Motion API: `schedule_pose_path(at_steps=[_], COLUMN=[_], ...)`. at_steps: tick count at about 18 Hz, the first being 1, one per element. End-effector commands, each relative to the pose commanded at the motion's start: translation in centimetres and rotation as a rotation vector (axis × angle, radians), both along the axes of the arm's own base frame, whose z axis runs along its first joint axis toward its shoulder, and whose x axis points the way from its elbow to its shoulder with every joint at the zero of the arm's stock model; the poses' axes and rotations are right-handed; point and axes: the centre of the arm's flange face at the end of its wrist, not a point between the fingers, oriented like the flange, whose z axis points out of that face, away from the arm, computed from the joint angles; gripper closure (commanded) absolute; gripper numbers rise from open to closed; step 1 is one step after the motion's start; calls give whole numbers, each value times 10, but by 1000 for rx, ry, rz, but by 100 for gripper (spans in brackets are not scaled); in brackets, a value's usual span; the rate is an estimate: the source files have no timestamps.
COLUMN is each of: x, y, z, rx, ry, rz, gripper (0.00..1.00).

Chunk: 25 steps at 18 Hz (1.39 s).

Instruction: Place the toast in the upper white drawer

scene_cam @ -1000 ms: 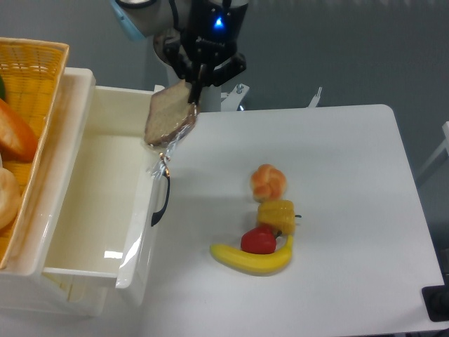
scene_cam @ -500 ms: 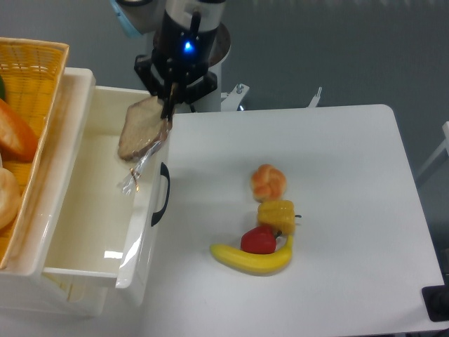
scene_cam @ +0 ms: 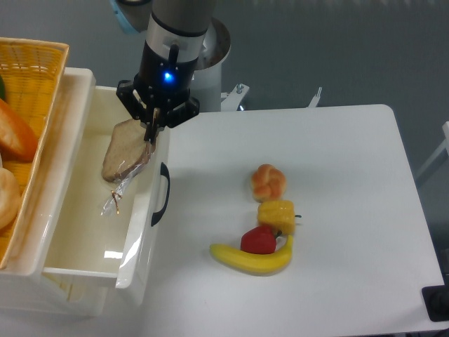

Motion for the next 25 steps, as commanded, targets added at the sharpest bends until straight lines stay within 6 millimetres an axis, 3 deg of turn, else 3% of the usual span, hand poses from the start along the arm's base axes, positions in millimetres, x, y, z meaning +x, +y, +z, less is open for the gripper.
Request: schedule_pose_path(at_steps=[2, 5, 9, 11, 19, 25], x=[-1, -1, 0, -3, -34, -56], y=[1, 1, -1, -2, -6, -24], z=[-1, 0, 3, 2, -13, -30], rx=[2, 7, 12, 5, -17, -134], ry=[3, 13, 21, 36, 57, 156], rz=[-1, -24, -31, -43, -31, -67], gripper=[42, 24, 20, 3, 0, 0])
